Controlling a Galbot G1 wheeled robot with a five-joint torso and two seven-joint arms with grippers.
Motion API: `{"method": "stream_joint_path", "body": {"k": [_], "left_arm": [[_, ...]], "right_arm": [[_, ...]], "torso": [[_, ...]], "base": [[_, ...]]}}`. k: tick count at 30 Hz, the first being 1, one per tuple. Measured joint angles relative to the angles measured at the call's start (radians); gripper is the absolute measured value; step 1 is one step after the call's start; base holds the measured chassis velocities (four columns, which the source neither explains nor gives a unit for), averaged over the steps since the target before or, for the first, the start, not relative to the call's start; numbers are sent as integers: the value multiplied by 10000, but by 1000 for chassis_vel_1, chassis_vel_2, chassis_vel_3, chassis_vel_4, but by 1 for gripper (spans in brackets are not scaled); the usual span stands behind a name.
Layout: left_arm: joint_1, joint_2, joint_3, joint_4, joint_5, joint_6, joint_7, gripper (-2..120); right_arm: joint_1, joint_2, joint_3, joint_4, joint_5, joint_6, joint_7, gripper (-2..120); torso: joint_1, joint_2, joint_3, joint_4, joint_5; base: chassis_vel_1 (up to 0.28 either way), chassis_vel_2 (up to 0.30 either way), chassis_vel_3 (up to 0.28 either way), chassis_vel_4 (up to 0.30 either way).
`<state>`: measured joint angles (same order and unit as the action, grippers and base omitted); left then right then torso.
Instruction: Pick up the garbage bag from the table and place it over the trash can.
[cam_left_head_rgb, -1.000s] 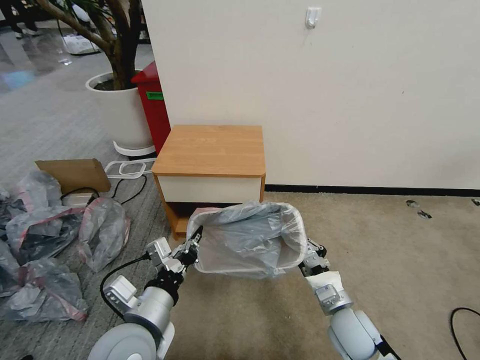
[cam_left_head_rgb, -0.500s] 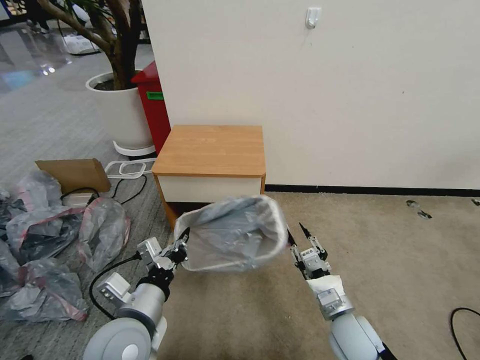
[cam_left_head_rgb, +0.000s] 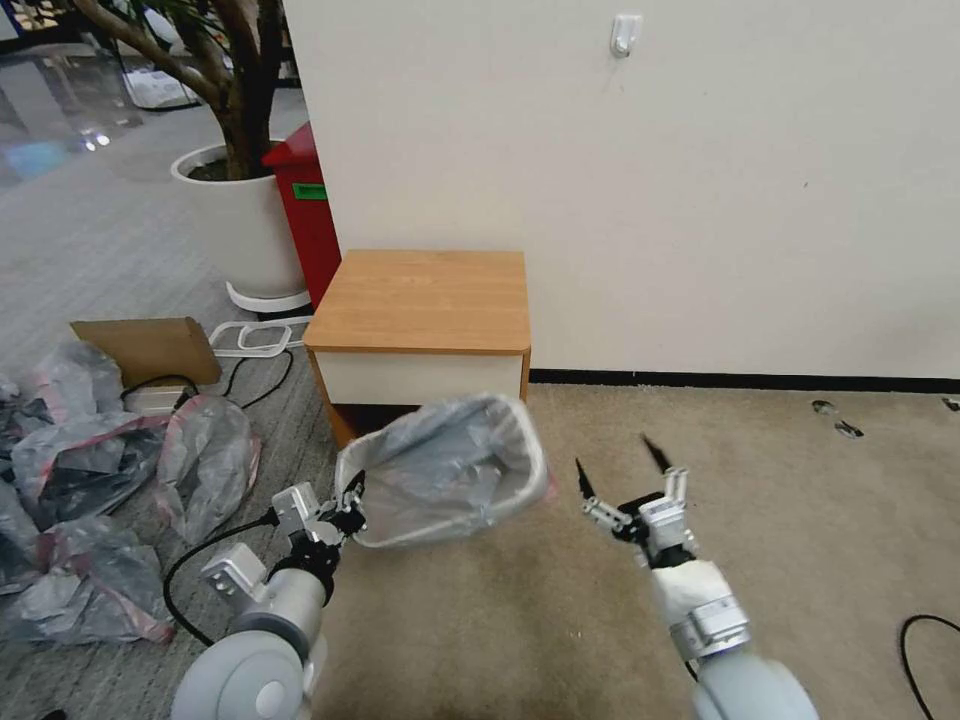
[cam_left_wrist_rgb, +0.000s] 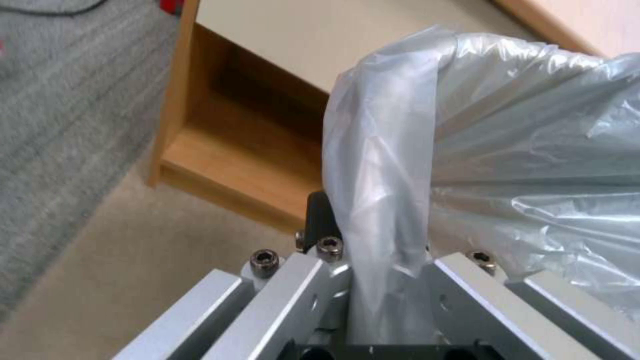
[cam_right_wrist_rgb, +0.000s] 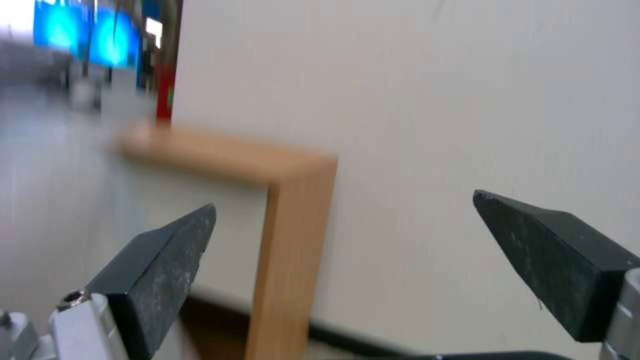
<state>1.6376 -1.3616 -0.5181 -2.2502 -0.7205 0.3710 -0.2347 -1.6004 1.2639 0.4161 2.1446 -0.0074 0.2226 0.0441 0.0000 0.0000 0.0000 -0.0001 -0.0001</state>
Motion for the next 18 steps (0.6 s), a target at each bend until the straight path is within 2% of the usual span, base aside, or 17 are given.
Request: {"method": "stream_joint_path", "body": {"k": [3, 4, 6, 8, 9, 11, 12, 13, 16, 18], "left_arm": [[34, 273, 174, 1, 1160, -37, 94, 0], [34, 273, 174, 1, 1160, -37, 94, 0], [104, 289, 355, -83, 2181, -29, 126, 0], [174, 253, 518, -99, 3077, -25, 136, 0], [174, 253, 518, -99, 3077, -25, 136, 0], [256, 207, 706, -98, 4052, -48, 184, 0], [281, 190, 860, -39, 4848, -143, 273, 0], [281, 190, 860, -39, 4848, -143, 273, 0], [214, 124, 1051, 52, 5785, -280, 329, 0], [215, 96, 1105, 49, 5873, -285, 330, 0]], "right_arm": [[402, -367, -242, 1183, 202, -581, -65, 86], [402, -367, -242, 1183, 202, -581, -65, 86], [616, -883, -624, 1853, 174, -1194, -399, 74], [689, -1413, -1084, 2291, 2, -1718, -650, 68], [689, -1413, -1084, 2291, 2, -1718, -650, 68], [727, -2120, -1694, 2629, -233, -2362, -899, 59], [864, -2740, -2224, 2782, -370, -2932, -1107, 52], [864, -2740, -2224, 2782, -370, -2932, -1107, 52], [1506, -3708, -3017, 2706, -508, -3943, -1657, 37], [1709, -3888, -3169, 2624, -509, -4164, -1793, 34]], "torso": [[0, 0, 0, 1, 1], [0, 0, 0, 1, 1], [0, 0, 0, 2, 1], [0, 0, 0, 2, 0], [0, 0, 0, 2, 0], [0, 0, 0, 1, 2], [0, 0, 0, 1, 1], [0, 0, 0, 1, 1], [0, 0, 0, 0, 2], [0, 0, 0, 1, 4]], "base": [[0, 0, 0, 0], [0, 0, 0, 0], [0, 0, 0, 0], [0, 0, 0, 0], [0, 0, 0, 0], [0, 0, 0, 0], [0, 0, 0, 0], [0, 0, 0, 0], [0, 0, 0, 0], [0, 0, 0, 0]]}}
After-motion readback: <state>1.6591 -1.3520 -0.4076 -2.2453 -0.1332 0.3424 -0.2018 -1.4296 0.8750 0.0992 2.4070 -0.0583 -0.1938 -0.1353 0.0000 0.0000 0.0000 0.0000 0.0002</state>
